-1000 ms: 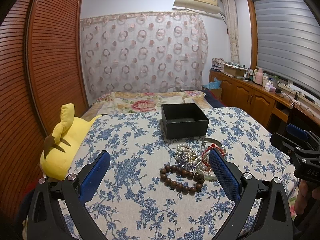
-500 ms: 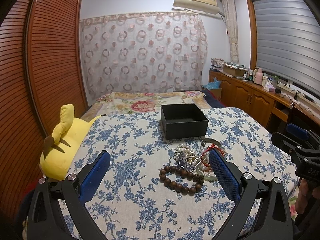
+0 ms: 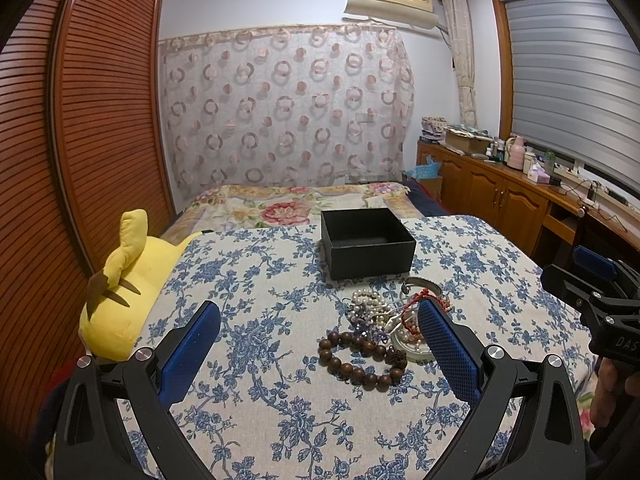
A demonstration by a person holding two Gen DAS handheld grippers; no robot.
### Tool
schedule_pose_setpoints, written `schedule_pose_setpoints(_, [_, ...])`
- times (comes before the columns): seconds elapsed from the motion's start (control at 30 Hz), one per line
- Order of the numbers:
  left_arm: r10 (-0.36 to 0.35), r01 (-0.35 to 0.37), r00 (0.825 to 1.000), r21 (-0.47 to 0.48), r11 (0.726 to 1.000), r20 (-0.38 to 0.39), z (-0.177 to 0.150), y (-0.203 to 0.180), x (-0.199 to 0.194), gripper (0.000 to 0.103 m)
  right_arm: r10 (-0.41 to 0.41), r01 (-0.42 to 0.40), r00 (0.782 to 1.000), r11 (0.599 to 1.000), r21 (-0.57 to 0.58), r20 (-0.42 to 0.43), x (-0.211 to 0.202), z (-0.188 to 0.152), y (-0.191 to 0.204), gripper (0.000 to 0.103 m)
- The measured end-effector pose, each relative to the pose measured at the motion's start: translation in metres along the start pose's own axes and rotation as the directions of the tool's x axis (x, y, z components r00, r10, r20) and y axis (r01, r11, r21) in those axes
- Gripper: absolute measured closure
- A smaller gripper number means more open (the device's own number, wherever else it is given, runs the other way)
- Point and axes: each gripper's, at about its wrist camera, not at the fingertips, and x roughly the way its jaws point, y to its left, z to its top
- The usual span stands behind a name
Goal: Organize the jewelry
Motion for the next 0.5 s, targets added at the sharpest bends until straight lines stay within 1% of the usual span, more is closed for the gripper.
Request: schedule_pose_setpoints(0.5, [-0.001,0.001,1.000,-0.001,1.000,0.000,-0.0008,0.0006,-0.0003,0.008,0.001,-0.001,1.000,1.000,0.001,0.000,0.0009,-0.0012,0.0005,0.002])
